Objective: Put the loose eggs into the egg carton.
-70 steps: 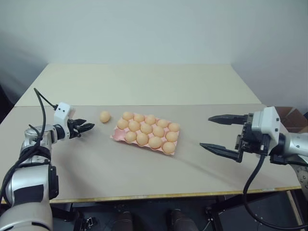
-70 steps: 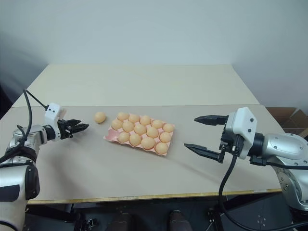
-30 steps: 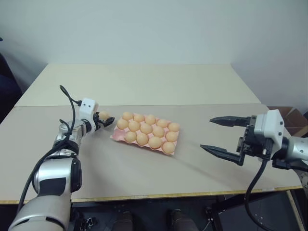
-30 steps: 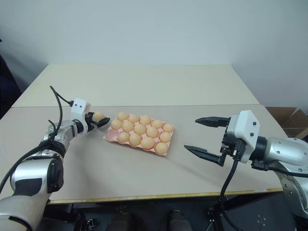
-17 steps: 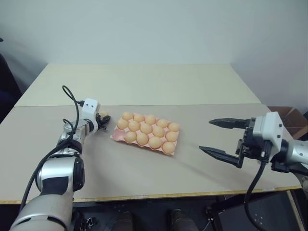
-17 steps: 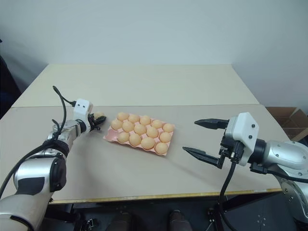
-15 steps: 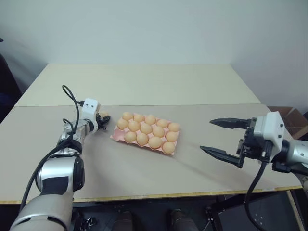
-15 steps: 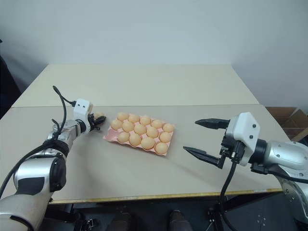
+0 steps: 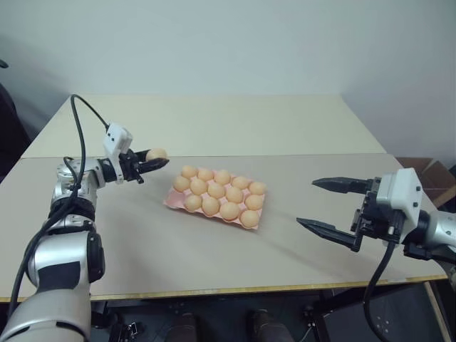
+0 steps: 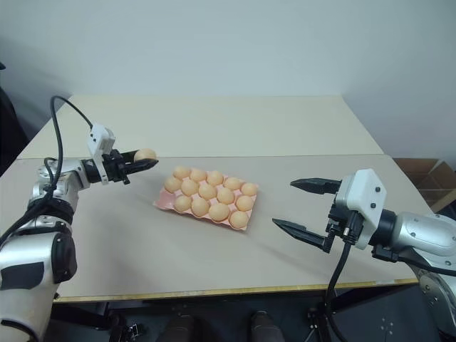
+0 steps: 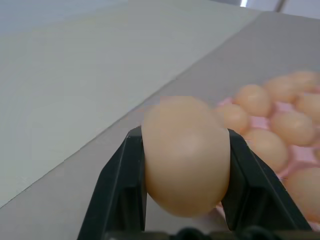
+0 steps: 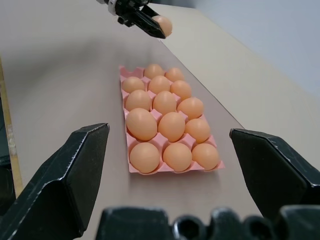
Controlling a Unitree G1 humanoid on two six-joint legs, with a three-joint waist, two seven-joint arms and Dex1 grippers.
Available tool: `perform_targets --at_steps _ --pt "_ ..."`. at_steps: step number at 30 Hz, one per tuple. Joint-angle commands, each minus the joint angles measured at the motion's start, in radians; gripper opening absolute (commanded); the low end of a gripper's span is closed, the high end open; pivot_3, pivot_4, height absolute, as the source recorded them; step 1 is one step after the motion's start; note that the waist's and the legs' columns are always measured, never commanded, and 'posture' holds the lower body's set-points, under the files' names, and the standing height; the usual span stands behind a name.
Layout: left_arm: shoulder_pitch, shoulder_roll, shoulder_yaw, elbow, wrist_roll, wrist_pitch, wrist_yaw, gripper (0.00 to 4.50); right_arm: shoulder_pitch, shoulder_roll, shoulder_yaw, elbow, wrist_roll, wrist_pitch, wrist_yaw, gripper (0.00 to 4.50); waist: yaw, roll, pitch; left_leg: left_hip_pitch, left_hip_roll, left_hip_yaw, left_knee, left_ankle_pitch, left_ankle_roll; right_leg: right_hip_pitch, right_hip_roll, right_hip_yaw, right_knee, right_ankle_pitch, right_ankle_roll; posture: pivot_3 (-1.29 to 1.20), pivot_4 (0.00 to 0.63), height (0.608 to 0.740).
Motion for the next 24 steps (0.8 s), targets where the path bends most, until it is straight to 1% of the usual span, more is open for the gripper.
perform_targets --at_steps 1,7,15,17,23,24 --pt "0.030 0.019 -0.023 -0.089 -0.028 0.027 -0.094 1.59 -0.015 -0.004 -0.019 -0.016 0.010 -0.019 0.002 4.50 -0.003 0.000 0.000 0.000 0.000 0.000 0.000 0.000 0.000 0.000 0.000 0.000 0.000 0.000 0.000 0.00 0.150 0.740" --pt "0.132 0.019 -0.073 -0.221 -0.033 0.065 -0.157 1.59 -0.021 -0.006 -0.018 -0.012 0.010 -0.019 0.007 4.50 -0.008 0.000 0.000 0.000 0.000 0.000 0.000 0.000 0.000 0.000 0.000 0.000 0.000 0.000 0.000 0.00 0.150 0.740" --pt "0.170 0.036 -0.112 -0.261 -0.019 0.077 -0.141 1.59 -0.032 -0.004 -0.011 -0.006 0.006 -0.021 0.012 4.50 -0.008 0.000 0.000 0.000 0.000 -0.001 0.001 0.000 0.000 0.000 0.000 0.000 0.000 0.000 0.000 0.00 0.150 0.740" --pt "0.163 0.038 -0.110 -0.254 -0.020 0.092 -0.115 2.28 -0.035 -0.003 -0.007 -0.004 0.004 -0.022 0.013 4.50 -0.010 0.000 0.000 0.000 0.000 -0.001 0.001 0.000 0.000 0.000 0.000 0.000 0.000 0.000 0.000 0.00 0.150 0.740" --pt "0.152 0.046 -0.085 -0.271 -0.059 0.098 -0.111 4.27 -0.049 0.001 0.007 0.009 -0.003 -0.028 0.017 4.50 -0.012 0.000 0.000 0.000 0.000 -0.001 0.002 0.000 0.000 0.000 0.000 0.000 0.001 0.000 0.000 0.00 0.150 0.740" --pt "0.152 0.051 -0.082 -0.279 -0.066 0.103 -0.115 4.46 -0.052 0.003 0.010 0.013 -0.004 -0.030 0.019 4.50 -0.012 0.000 0.000 0.000 0.000 -0.001 0.002 0.000 0.000 0.000 0.000 0.000 0.001 0.000 0.000 0.00 0.150 0.740"
